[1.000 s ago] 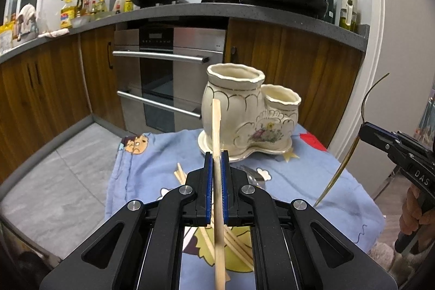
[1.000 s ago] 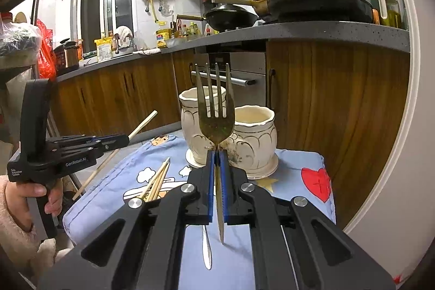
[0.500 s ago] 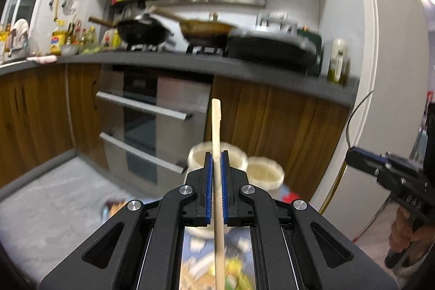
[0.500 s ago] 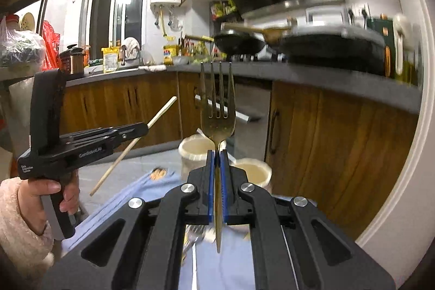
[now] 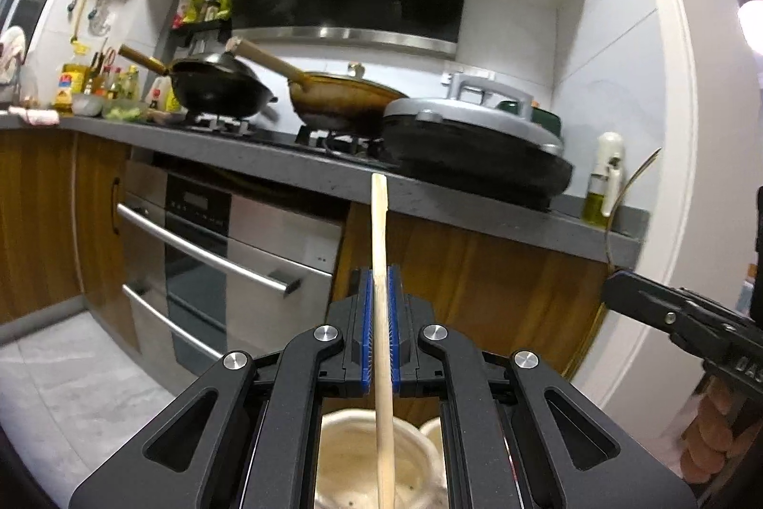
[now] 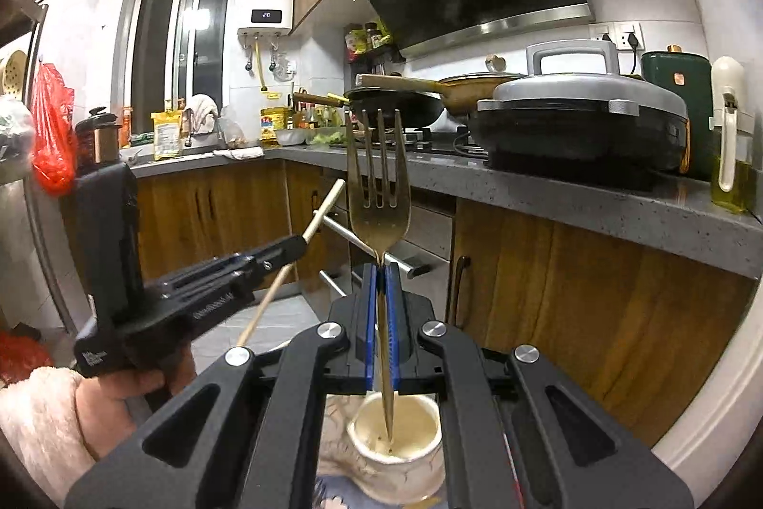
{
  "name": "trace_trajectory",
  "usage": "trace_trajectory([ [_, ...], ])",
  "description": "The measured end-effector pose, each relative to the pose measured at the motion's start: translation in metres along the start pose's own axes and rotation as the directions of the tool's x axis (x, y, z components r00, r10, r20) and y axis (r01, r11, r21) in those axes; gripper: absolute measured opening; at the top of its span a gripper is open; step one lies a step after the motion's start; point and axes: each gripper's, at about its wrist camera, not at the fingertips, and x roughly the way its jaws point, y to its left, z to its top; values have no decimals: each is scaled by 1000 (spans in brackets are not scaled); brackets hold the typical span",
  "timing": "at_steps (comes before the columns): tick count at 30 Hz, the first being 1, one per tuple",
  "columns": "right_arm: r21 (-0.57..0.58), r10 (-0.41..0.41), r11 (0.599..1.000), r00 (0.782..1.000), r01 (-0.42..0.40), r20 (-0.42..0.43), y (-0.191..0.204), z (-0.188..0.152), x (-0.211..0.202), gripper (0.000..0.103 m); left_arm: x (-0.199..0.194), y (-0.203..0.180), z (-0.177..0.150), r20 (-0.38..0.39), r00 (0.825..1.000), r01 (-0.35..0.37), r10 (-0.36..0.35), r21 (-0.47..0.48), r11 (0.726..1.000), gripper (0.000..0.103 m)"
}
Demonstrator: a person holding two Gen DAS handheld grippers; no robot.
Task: Organize utensils
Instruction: 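Carry the chopstick over the tall cup while the right tool carries the fork over the short cup, then release the chopstick into the tall cup while the right tool drops the fork into the short cup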
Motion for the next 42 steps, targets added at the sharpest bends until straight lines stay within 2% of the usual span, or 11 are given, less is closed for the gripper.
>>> trace_trajectory([
  [9,29,-24,999,999,25,-46,-12,-23,33,4,31,-1,-1,20,999,-27,26,40,999,6],
  [16,46,-20,999,996,24,-89,-16,-41,44,4,41,2,-16,-4,999,-37,37,62,997,6],
  [25,73,-15,997,992,24,-123,-22,-57,48,4,23,20,-32,-21,999,-26,26,7,1000,6],
  [33,99,-16,995,989,31,-149,-32,-65,52,4,-3,18,-56,-92,995,-25,29,37,999,6],
  [37,108,-24,993,988,41,-152,-34,-63,57,4,-8,11,-63,-112,992,-43,54,103,994,6],
  [42,117,-42,991,987,60,-154,-39,-64,60,4,-5,13,-71,-150,986,-51,68,116,992,6],
])
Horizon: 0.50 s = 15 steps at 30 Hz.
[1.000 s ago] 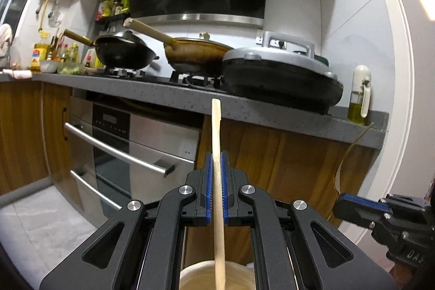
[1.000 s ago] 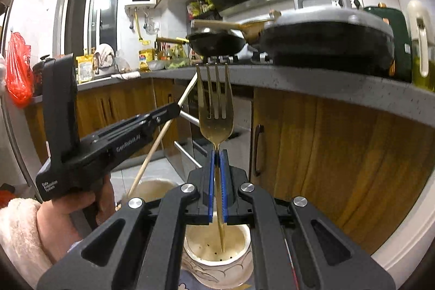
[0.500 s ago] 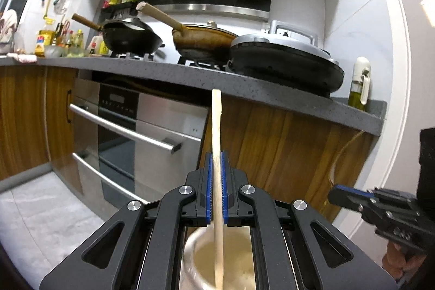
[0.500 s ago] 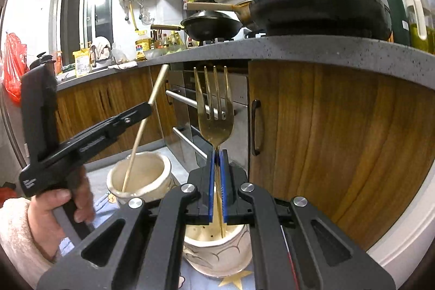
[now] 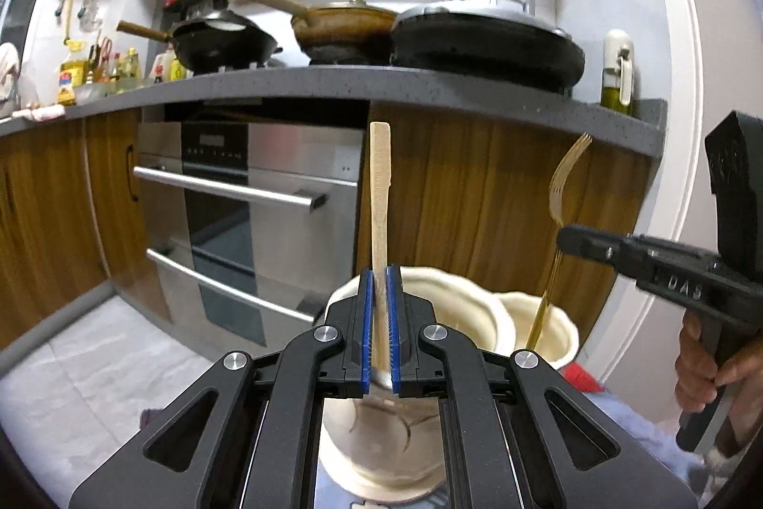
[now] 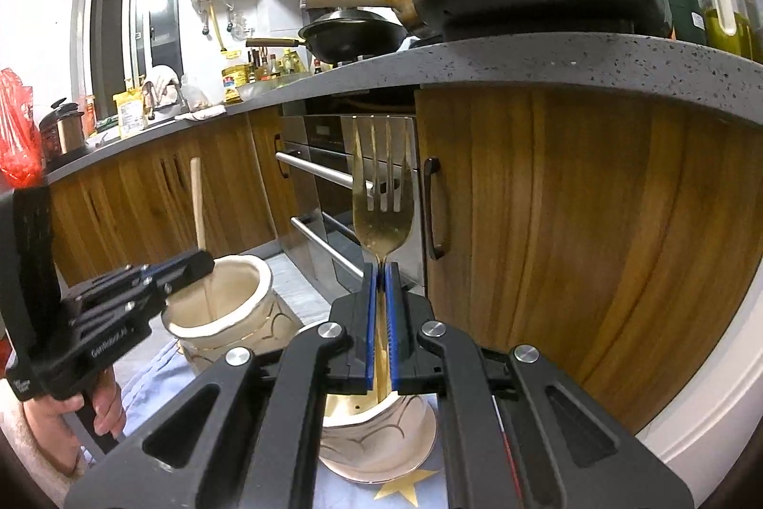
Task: Organize utensils
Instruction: 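Release the chopstick into the tall cup while the right tool drops the fork into the short cup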
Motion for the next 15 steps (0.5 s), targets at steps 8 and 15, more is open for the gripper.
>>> trace_trajectory([
  [8,8,-21,1000,1000,21,-6,-1,1,4,4,-2,5,0,-3,1000,-13,13,-11,1000,7],
  [15,31,-32,999,999,32,-21,-6,3,9,4,-6,6,2,-6,1000,-21,20,-13,1000,12],
])
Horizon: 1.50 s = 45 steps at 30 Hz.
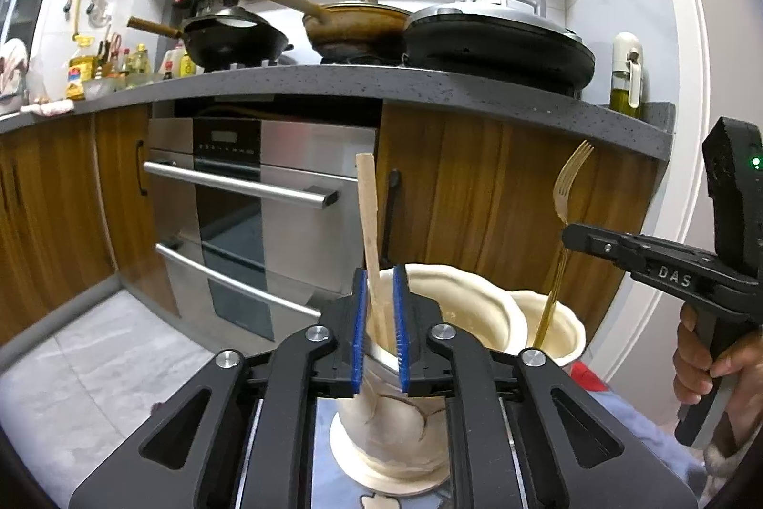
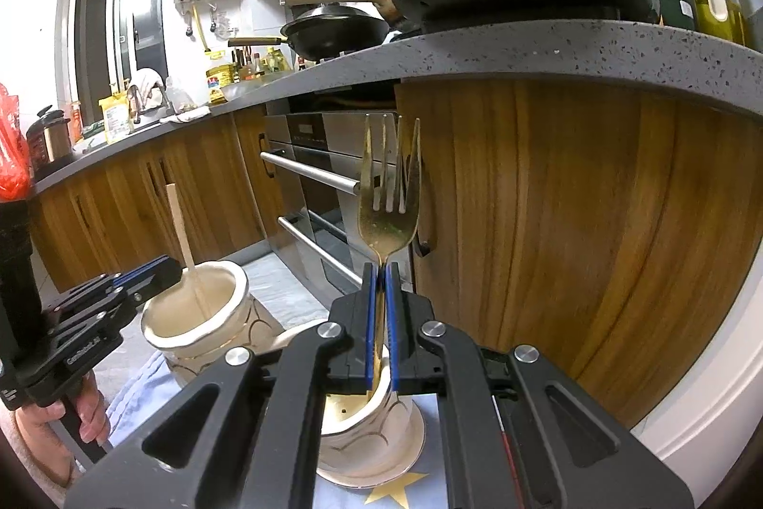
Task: Organize utensils
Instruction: 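Release the chopstick into the tall cup while the right tool drops the fork into the short cup, then move both open tools back toward the remaining utensils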
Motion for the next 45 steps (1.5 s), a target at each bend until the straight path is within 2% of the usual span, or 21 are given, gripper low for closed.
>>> trace_trajectory([
  [9,1,-11,1000,1000,11,-17,-4,5,7,4,-12,7,1,2,1000,-25,25,-16,1000,13],
  [11,5,-13,1000,1000,13,-24,-4,4,3,9,-17,9,1,-5,999,-38,38,-24,999,14],
  [13,1,-9,1000,1000,9,-21,-3,0,-6,17,-23,12,1,-16,998,-55,54,-30,998,19],
  [15,-15,-5,1000,1000,4,-11,0,-7,-20,34,-31,14,0,-34,996,-85,84,-28,996,36],
  [16,-21,0,1000,1000,0,-10,2,-11,-26,37,-34,15,-1,-41,995,-96,95,-25,995,44],
  [19,-40,21,999,1000,-21,-4,9,-25,-49,54,-46,16,-5,-75,986,-148,147,-13,989,56],
  [21,-52,33,998,999,-32,6,12,-32,-61,75,-58,18,-9,-94,979,-183,180,-23,983,68],
  [22,-54,42,998,999,-41,15,14,-35,-69,80,-63,18,-11,-97,978,-190,187,-30,981,74],
  [24,-46,62,997,997,-60,37,17,-41,-82,99,-76,18,-18,-98,971,-223,218,-45,974,83],
  [28,-41,69,997,997,-67,43,22,-48,-96,98,-90,12,-32,-136,962,-246,237,-48,968,88],
  [32,-54,34,998,999,-35,-12,27,-60,-95,98,-94,3,-50,-203,948,-255,246,-18,967,88],
  [36,-33,25,999,996,-28,-86,25,-77,-90,98,-97,6,-72,-275,925,-281,264,-25,959,89],
  [38,-29,19,999,993,-22,-116,24,-87,-90,98,-96,10,-84,-326,904,-303,276,-35,952,89],
  [40,-33,9,999,989,-15,-148,25,-98,-90,98,-90,11,-94,-385,874,-329,297,-20,944,88],
  [42,-37,8,999,985,-14,-173,27,-107,-91,98,-83,11,-102,-431,854,-330,292,-13,944,80],
  [43,-38,6,999,982,-14,-190,28,-113,-90,98,-80,10,-106,-451,846,-325,284,-14,946,71],
  [45,-42,3,999,975,-13,-221,28,-122,-87,98,-76,8,-113,-489,832,-310,262,-19,951,60],
])
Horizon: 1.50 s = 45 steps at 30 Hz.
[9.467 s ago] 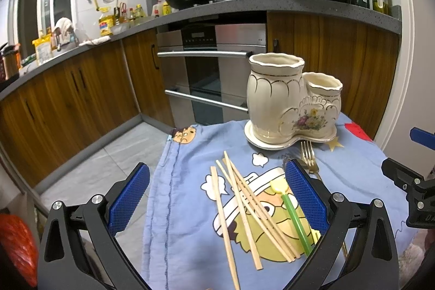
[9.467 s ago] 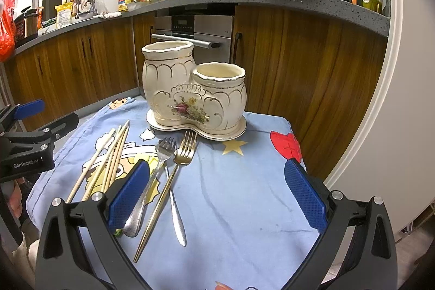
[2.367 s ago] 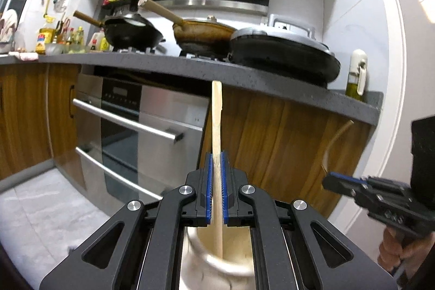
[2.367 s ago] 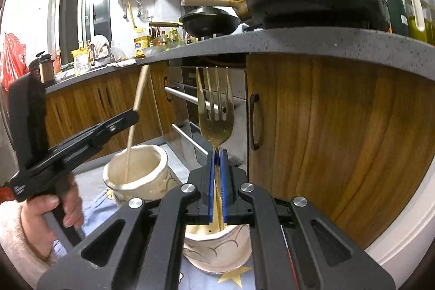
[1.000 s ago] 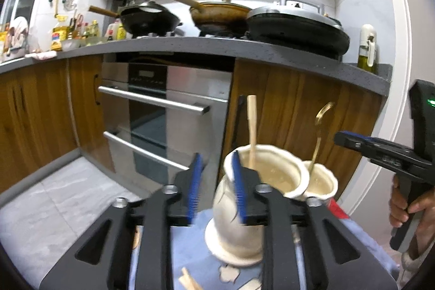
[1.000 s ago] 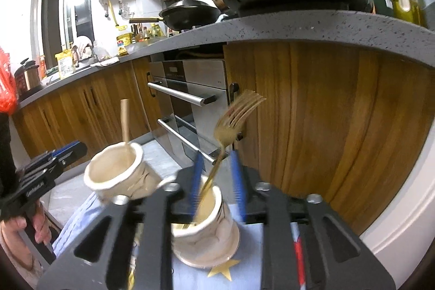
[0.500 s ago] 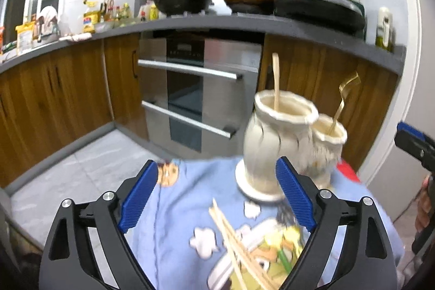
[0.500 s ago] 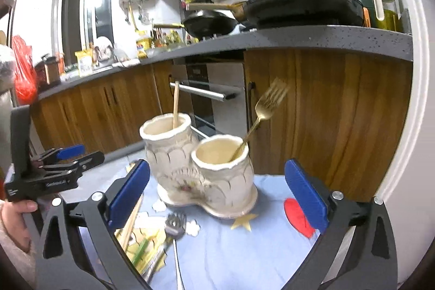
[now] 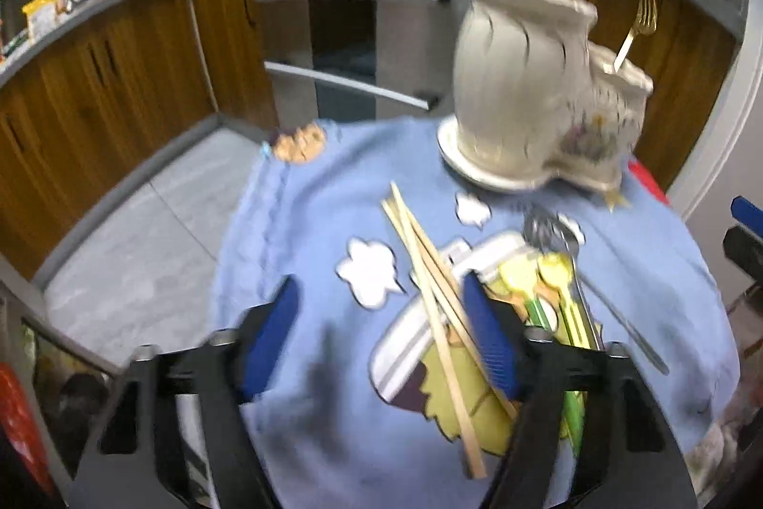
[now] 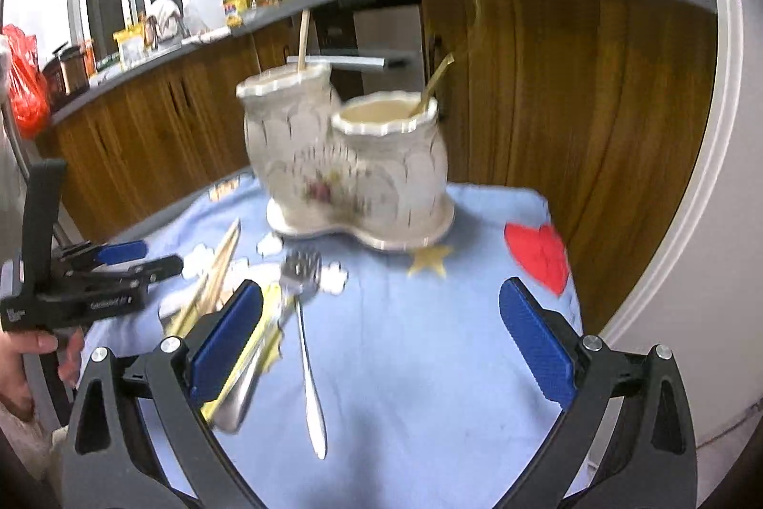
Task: Organize utensils
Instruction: 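Move both open tools back toward the remaining utensils, then grasp another wooden chopstick with the left tool while the right tool grasps the silver fork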
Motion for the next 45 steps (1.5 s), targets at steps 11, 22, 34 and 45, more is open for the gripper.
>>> trace_trajectory([
  [11,-17,17,1000,998,-18,-68,4,-22,4,98,18,-21,-17,-92,996,3,1,51,999,24],
  [22,-7,37,999,992,-39,-120,18,-11,27,86,27,-19,-9,-72,997,-1,8,89,996,6],
  [34,42,130,991,953,-124,-273,55,-2,88,29,-6,-6,-19,-2,999,51,-51,77,996,6],
  [45,117,134,987,955,-106,-266,56,0,91,7,-16,-4,-18,37,994,96,-99,67,993,6],
])
